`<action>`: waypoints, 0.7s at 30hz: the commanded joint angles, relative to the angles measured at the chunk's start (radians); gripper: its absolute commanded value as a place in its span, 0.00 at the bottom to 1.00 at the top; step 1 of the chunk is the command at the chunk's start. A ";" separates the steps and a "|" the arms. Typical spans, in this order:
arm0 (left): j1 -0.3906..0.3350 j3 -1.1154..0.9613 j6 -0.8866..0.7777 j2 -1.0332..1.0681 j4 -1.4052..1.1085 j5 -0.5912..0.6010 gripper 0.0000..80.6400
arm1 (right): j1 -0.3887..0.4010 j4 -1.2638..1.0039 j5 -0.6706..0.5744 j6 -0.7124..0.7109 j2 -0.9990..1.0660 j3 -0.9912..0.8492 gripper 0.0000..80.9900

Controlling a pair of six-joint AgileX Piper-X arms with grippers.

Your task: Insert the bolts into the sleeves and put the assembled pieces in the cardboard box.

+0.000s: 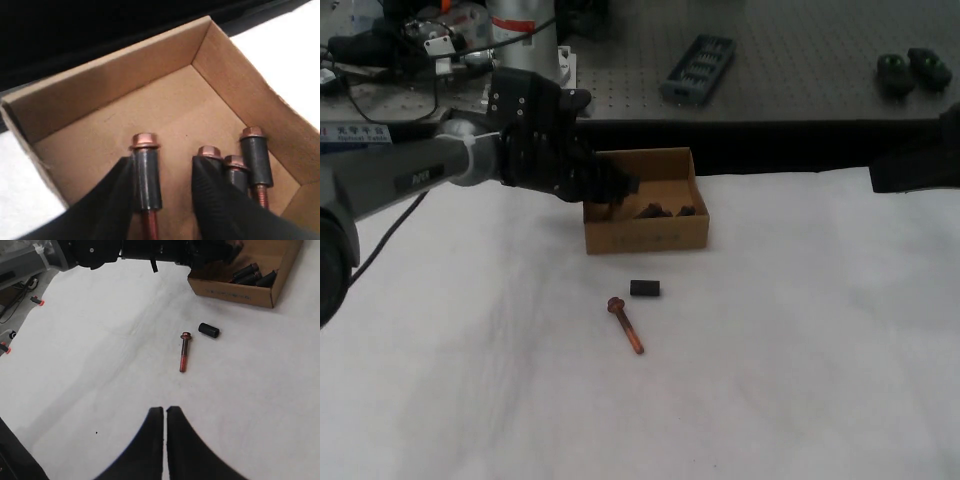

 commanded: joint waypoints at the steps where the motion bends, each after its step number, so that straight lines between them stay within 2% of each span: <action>1: 0.005 -0.015 0.021 -0.003 0.014 -0.025 0.44 | -0.006 0.006 -0.005 -0.010 -0.012 -0.003 0.03; 10: 0.003 -0.040 0.017 -0.030 0.037 0.051 0.43 | -0.006 0.006 -0.005 -0.010 -0.012 -0.003 0.03; 15: 0.003 -0.039 0.024 -0.107 0.222 0.052 0.42 | -0.006 0.006 -0.005 -0.010 -0.012 -0.003 0.03; 21: 0.003 -0.039 0.024 -0.211 0.551 0.052 0.20 | -0.006 0.006 -0.005 -0.010 -0.012 -0.003 0.03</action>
